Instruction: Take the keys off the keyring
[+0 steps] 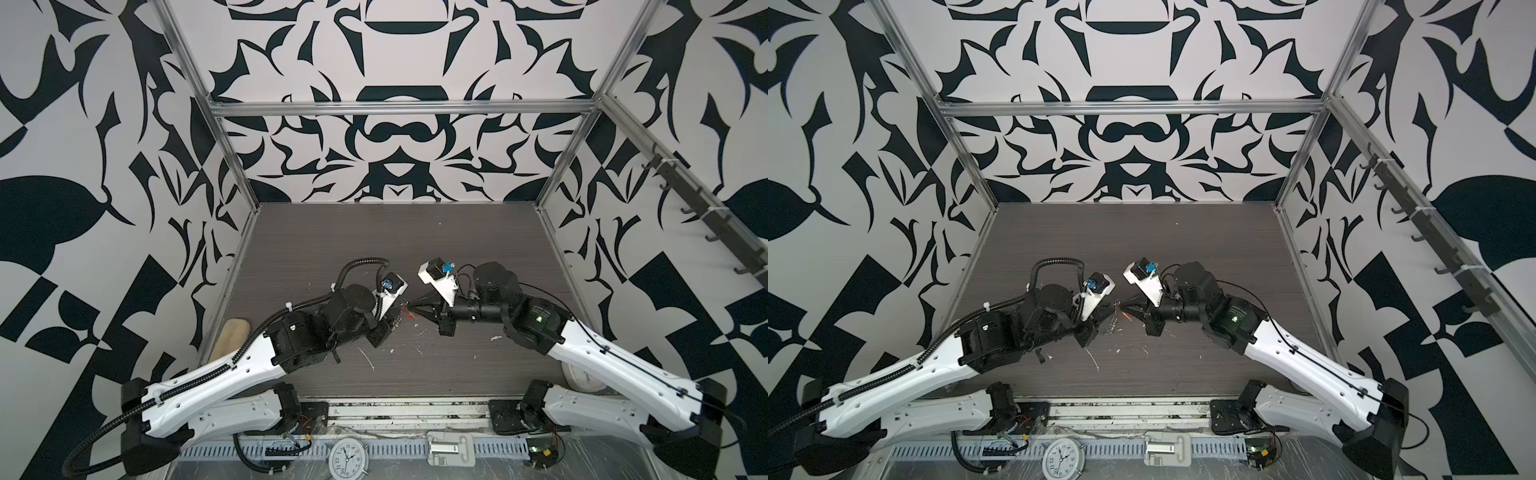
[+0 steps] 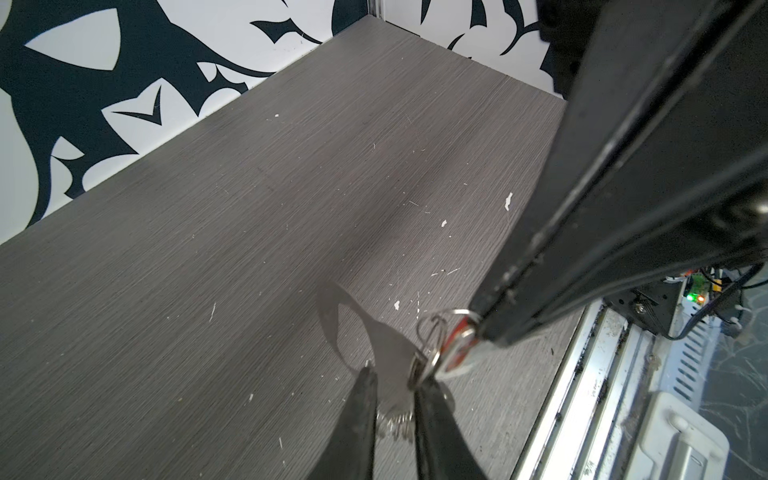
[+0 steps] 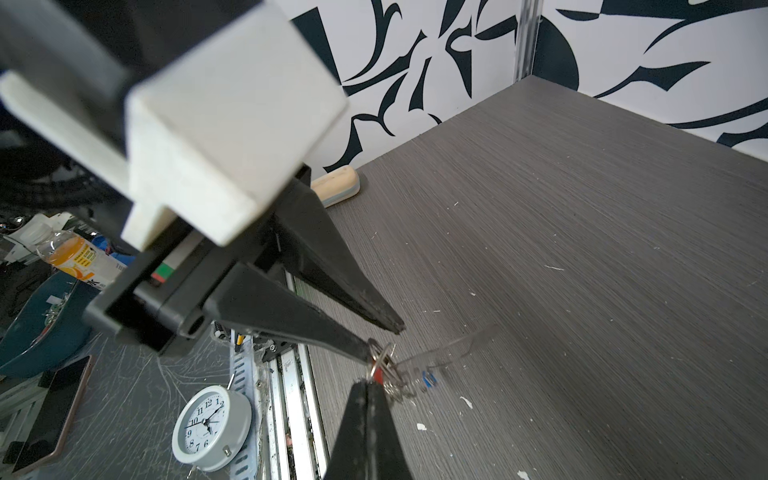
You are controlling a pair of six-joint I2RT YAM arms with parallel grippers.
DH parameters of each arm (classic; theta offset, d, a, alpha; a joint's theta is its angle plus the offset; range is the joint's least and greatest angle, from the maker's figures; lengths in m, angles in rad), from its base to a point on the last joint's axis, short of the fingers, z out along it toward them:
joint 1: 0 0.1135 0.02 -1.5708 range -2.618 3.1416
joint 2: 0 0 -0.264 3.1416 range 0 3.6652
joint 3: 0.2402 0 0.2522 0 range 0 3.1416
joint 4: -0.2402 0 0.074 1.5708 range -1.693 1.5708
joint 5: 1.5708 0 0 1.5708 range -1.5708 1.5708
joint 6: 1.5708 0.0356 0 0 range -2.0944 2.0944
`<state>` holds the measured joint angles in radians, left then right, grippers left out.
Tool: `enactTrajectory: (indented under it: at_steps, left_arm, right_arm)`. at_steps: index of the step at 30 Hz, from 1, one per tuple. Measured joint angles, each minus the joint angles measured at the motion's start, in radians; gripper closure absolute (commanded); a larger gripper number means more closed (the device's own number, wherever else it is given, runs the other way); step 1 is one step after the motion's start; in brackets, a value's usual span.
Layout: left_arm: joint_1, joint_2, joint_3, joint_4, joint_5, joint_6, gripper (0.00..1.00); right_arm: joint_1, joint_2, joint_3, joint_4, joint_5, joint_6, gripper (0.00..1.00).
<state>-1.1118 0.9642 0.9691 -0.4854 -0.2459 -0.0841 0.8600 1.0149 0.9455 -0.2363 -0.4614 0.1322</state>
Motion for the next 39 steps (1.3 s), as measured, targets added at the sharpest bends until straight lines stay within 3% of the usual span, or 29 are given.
enactTrajectory:
  at_steps: [16,29,39]
  left_arm:
    - [0.003,-0.004,-0.001,0.01,0.027,0.029,0.77]
    - [0.005,-0.035,-0.014,0.026,0.074,0.036,1.0]
    - [0.005,-0.046,-0.014,0.028,0.07,0.036,1.0]
  right_arm:
    - [0.001,0.0,0.0,0.006,-0.006,0.012,1.0]
    - [0.013,0.001,0.0,0.047,-0.013,0.027,1.0]
    - [0.026,-0.013,0.0,0.042,0.018,0.03,1.0]
